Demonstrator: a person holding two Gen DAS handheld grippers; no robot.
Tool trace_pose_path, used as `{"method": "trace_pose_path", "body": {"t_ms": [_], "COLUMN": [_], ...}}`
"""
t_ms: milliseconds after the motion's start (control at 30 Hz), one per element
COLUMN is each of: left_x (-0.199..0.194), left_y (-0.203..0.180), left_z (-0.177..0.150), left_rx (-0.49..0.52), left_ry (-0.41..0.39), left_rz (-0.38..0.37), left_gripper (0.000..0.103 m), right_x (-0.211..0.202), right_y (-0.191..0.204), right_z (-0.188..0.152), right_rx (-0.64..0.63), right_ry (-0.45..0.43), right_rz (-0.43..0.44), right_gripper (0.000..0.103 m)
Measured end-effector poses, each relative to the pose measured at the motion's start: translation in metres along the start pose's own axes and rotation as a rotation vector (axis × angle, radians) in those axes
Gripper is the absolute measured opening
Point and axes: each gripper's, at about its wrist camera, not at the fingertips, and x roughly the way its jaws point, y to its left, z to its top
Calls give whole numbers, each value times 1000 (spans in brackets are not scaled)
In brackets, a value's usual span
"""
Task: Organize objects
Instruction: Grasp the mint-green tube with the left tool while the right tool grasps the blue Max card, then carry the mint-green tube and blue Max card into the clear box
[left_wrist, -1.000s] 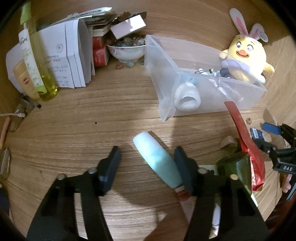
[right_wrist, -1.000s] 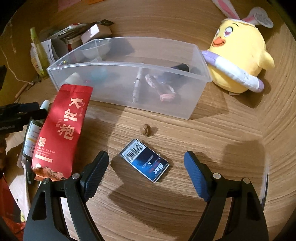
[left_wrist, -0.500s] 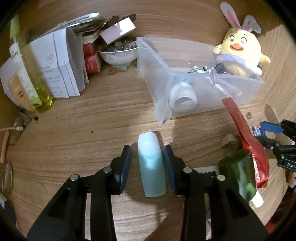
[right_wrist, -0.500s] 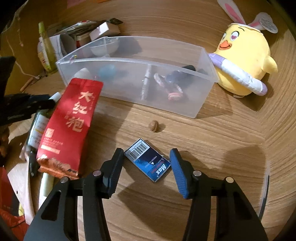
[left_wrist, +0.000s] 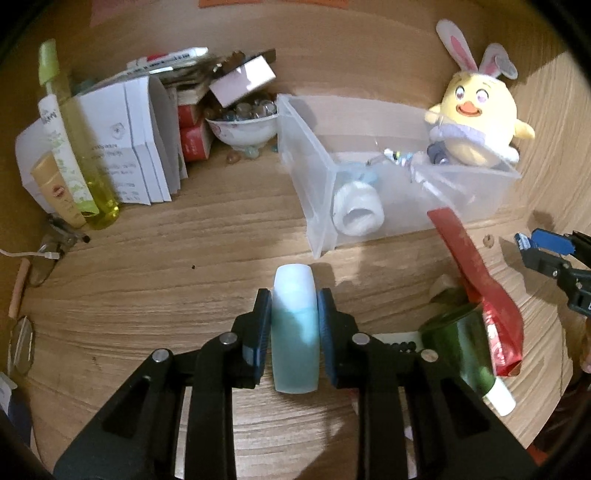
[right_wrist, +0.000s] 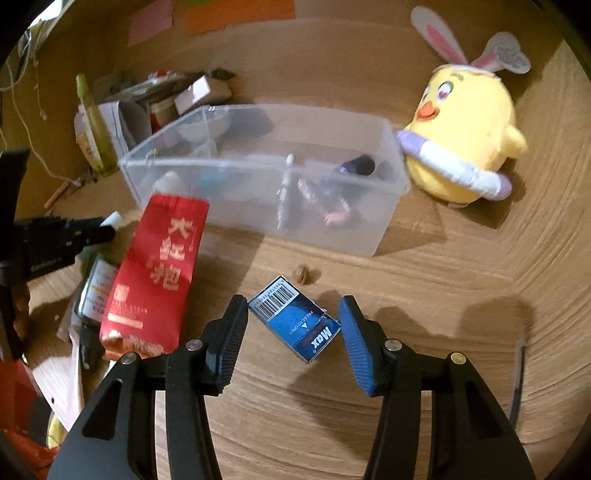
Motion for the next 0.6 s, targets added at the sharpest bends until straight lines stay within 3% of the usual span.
{"method": "trace_pose_path", "body": {"t_ms": [600], "left_x": [-54], "left_y": [-13], "left_z": [31], "left_rx": [-1], "left_ry": [-187], "left_rz": [-11], "left_gripper": [25], "right_x": [-37], "right_y": [-9], "right_z": [35], "right_rx": [34], "right_ry": [-160], "right_rz": [4], "right_gripper": [48]}}
